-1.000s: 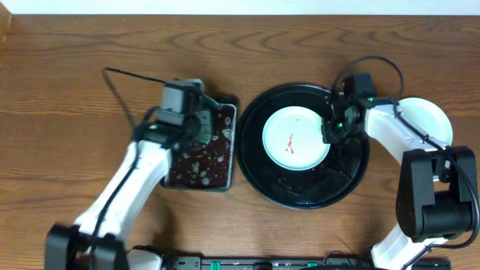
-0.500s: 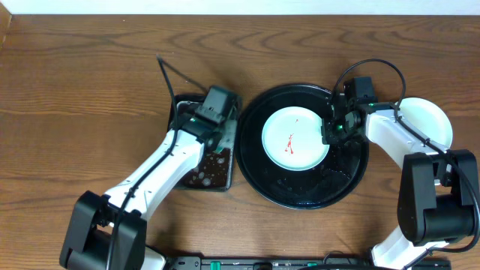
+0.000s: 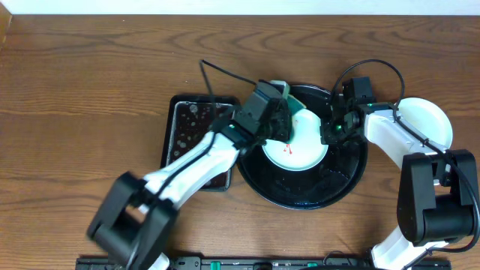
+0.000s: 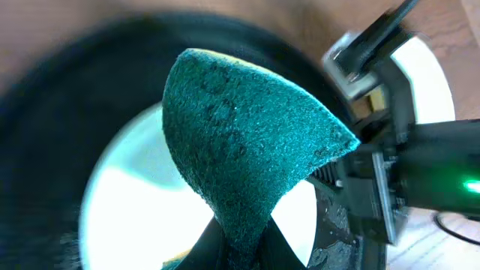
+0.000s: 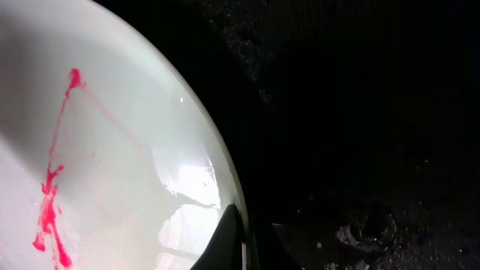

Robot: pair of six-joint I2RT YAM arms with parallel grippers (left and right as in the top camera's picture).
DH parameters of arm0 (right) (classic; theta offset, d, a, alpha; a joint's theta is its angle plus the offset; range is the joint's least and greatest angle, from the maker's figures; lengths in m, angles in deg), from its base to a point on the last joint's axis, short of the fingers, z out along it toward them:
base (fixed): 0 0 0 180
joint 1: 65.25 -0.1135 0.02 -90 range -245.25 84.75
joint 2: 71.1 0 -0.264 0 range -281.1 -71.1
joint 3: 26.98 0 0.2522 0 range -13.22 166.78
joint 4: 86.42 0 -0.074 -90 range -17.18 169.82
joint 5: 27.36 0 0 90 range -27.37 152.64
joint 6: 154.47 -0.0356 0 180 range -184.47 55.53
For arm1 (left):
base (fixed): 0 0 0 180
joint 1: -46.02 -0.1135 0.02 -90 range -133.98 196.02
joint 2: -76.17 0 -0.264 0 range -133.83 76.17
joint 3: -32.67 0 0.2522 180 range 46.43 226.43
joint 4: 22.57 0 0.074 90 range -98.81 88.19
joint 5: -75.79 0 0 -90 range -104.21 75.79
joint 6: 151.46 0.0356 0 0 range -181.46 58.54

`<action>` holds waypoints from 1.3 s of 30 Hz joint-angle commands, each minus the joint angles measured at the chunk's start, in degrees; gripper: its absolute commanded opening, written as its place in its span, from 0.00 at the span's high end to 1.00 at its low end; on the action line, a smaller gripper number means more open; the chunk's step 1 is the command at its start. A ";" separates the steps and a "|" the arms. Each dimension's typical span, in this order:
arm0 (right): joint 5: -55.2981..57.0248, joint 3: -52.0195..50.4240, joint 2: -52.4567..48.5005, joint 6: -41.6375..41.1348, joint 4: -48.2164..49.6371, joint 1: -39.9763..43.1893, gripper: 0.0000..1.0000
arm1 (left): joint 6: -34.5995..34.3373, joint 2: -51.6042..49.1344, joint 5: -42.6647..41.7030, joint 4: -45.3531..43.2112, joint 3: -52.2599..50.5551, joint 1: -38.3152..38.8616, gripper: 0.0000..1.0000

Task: Clean dirty plates on tray and stack at the side
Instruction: 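Move the left-held sponge over the pale green plate in the round tray, then scrub the red stains on the pale green plate with the left-held sponge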

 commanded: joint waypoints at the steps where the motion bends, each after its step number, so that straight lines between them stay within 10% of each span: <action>1: -1.92 -2.27 -1.92 -0.50 -1.16 -2.36 0.99 | -4.92 -5.01 -8.28 -2.75 0.96 0.28 0.93; 10: -1.92 -2.25 -1.92 -0.50 -1.18 -2.38 0.99 | -7.72 -14.21 -12.52 -5.81 0.96 1.33 0.93; 18: -1.92 -2.25 -1.92 -0.50 -1.36 -2.36 0.99 | -2.29 -14.99 10.25 6.75 1.18 -0.74 0.92; 39: -1.92 -2.27 -1.92 -0.50 -1.53 -2.36 0.99 | 4.39 -11.63 3.96 1.46 8.00 1.44 0.92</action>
